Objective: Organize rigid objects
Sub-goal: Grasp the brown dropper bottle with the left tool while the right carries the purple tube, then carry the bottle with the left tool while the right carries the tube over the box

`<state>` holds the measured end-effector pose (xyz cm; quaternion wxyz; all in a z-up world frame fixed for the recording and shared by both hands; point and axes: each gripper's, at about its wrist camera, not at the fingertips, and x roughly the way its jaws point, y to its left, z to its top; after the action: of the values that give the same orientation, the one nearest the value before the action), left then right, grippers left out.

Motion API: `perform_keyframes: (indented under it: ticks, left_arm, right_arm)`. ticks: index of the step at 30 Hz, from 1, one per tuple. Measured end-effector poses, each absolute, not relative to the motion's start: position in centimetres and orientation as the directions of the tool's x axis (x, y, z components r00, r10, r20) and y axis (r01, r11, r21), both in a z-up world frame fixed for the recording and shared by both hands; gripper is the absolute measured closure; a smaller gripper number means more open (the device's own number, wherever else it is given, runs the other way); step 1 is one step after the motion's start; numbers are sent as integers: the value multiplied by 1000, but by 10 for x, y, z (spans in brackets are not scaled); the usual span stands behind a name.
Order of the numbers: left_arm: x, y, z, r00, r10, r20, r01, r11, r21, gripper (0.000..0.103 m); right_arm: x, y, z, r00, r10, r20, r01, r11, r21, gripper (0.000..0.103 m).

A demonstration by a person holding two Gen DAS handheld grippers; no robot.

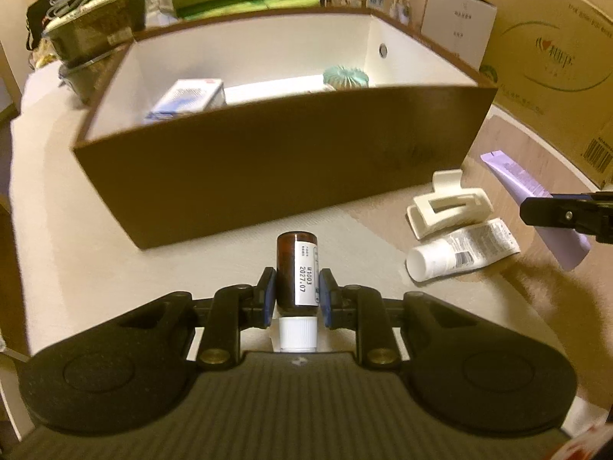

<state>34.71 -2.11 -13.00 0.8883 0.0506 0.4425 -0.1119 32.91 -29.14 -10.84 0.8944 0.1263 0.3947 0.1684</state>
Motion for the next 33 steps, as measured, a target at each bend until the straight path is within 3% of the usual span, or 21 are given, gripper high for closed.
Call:
perform_keyframes:
  ticks: [21, 33]
  left_arm:
    - [384, 5, -38, 714, -154, -683, 238, 971, 29, 82]
    - [439, -5, -31, 704, -154, -694, 254, 966, 42, 82]
  right_arm:
    - [363, -274, -50, 675, 456, -580, -349, 890, 293, 69]
    - [424, -249, -36, 671, 463, -578, -394, 884, 251, 69]
